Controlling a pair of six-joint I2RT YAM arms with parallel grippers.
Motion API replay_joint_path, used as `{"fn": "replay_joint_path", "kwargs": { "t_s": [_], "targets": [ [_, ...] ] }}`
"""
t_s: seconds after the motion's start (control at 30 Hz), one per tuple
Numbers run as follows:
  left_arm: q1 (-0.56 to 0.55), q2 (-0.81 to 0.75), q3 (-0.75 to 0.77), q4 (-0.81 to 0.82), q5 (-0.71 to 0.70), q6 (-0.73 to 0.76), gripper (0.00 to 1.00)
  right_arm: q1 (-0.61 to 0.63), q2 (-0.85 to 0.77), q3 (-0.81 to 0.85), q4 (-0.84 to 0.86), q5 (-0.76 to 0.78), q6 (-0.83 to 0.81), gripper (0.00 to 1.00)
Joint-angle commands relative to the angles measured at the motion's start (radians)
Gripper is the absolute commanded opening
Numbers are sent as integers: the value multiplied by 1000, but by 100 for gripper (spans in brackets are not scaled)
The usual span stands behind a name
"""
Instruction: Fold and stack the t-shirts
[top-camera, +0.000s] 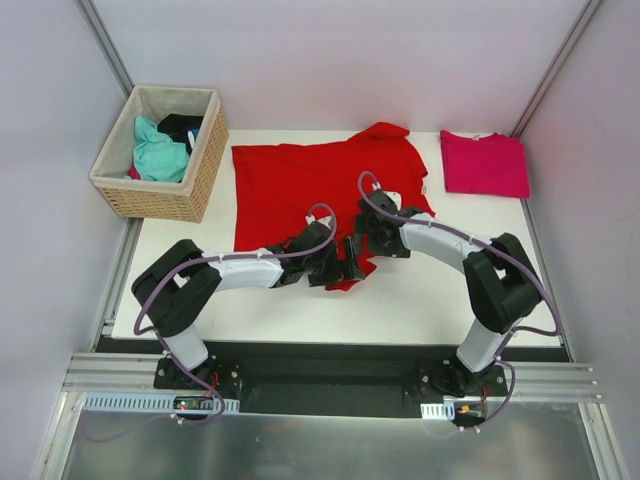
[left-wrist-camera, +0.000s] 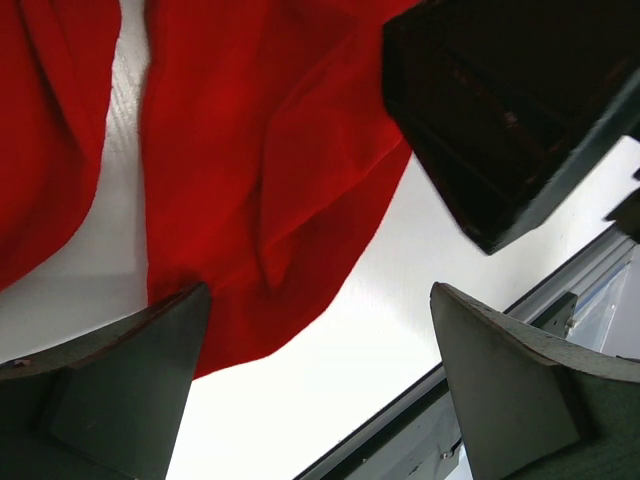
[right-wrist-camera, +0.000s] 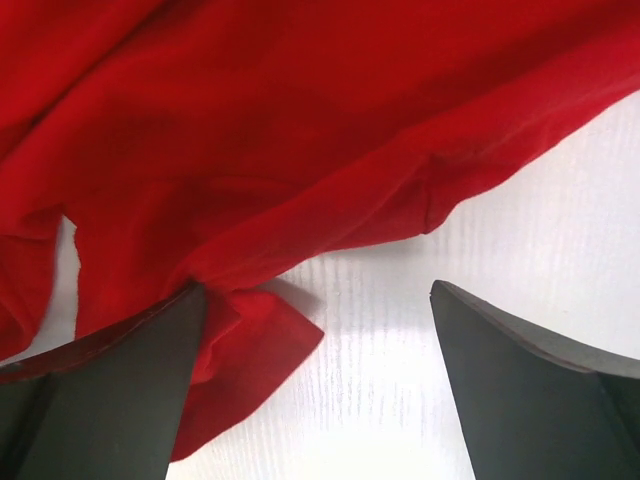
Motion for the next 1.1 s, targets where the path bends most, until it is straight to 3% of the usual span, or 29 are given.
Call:
{"fn": "replay_joint_path", "kwargs": {
  "t_s": [0.0,0.3,0.8,1.07],
  "targets": [
    [10,-56,-14,21,-3,0,92,28,26,11,-12,-20,31,100],
    [8,-44,-13,29,8,-3,92,39,29,-15,-18,21,30,100],
    [8,-33,-8,47,26,-12,92,39,-235,-150,-97,103,21,100],
    [10,-59,-28,49,-9,-18,92,39,-188,-207,-49,68,42,100]
  ]
}}
